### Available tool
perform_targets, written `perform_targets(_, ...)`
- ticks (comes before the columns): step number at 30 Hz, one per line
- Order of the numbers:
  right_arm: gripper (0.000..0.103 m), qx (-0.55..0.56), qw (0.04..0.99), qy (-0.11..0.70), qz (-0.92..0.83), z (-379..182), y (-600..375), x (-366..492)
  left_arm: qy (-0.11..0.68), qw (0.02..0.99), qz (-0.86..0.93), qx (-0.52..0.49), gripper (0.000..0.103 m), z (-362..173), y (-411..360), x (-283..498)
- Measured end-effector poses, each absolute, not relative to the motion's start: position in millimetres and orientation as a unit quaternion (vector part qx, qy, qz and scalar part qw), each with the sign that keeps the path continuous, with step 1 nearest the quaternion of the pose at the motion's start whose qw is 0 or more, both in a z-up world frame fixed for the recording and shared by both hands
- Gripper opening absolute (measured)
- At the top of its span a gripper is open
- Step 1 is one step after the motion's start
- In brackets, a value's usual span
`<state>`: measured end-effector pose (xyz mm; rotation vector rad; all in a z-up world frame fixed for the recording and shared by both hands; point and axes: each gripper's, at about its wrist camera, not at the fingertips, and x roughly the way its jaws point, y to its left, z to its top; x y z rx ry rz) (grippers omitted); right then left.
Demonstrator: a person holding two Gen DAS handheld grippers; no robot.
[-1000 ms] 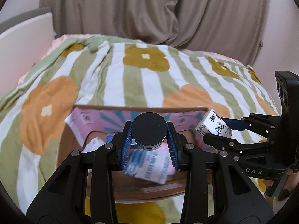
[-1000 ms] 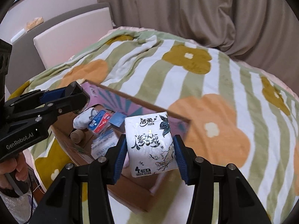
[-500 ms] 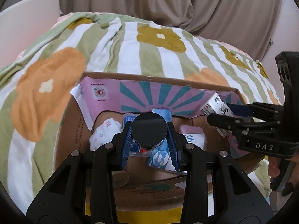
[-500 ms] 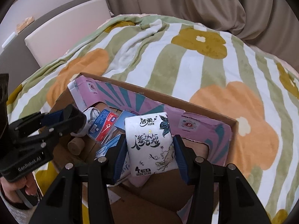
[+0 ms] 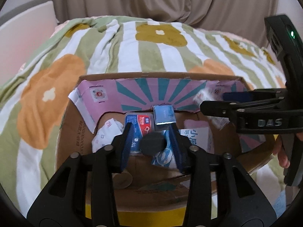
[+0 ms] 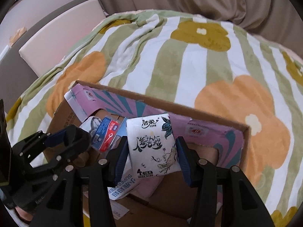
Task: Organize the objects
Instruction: 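Open both tools to drop the jar and tissue pack into the box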
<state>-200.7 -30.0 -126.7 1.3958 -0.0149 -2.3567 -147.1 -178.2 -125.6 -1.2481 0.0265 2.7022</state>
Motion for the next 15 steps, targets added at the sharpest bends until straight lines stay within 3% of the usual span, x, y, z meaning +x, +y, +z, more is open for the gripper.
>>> perform_targets(1, 0.078, 0.498, 0.199, -0.009, -0.844, -126.4, -28.4, -200.2, 0.015, 0.082, 0.904, -0.419, 0.089, -125.3, -175.8, -146.0)
perform_targets(2, 0.087, 0.492, 0.197, -0.013, -0.848, -125.0, -26.4, -198.7, 0.023, 0.083, 0.906, -0.414, 0.101, -124.6, -172.9, -142.7)
perform_targets(3, 0.102, 0.485, 0.194, -0.017, -0.853, -123.1, -23.8, -196.8, 0.026, 0.083, 0.909, -0.407, 0.103, -124.1, -171.9, -139.5)
perform_targets(15, 0.103, 0.475, 0.153, -0.026, -0.866, -115.7, -1.1, -187.9, 0.002, 0.081, 0.909, -0.408, 0.103, -119.2, -173.0, -130.1)
